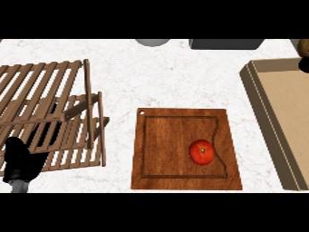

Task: Pick the pear from the cutting board and place it in the cardboard box

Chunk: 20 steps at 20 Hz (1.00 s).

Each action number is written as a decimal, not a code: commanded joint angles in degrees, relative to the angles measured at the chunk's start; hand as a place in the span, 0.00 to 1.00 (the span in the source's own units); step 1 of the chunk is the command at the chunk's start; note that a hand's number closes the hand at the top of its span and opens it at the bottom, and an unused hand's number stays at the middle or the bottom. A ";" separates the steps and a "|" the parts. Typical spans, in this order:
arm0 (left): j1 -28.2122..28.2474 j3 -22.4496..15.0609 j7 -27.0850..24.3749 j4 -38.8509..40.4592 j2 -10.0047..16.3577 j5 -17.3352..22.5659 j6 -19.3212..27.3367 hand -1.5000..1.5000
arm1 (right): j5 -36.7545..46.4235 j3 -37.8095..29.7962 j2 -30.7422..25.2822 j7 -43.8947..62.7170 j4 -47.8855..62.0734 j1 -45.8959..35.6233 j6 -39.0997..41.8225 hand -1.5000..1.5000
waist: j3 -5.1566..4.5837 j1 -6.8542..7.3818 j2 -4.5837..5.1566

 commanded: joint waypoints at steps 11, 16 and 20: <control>-3.77 4.94 0.28 -2.13 2.50 0.11 -0.41 0.50 | -8.67 -9.14 5.04 -5.09 11.84 9.87 -7.70 0.00 | 1.00 0.57 -0.49; -1.98 5.82 0.74 -4.08 2.90 -0.01 0.90 0.50 | -12.43 -10.65 4.30 -13.54 8.74 12.34 -10.95 0.00 | 1.04 0.48 -0.75; -4.54 5.63 0.85 -0.38 1.80 0.30 0.70 0.50 | -13.56 -14.01 7.96 -15.56 3.84 12.03 -23.67 0.00 | 1.09 -0.39 -0.75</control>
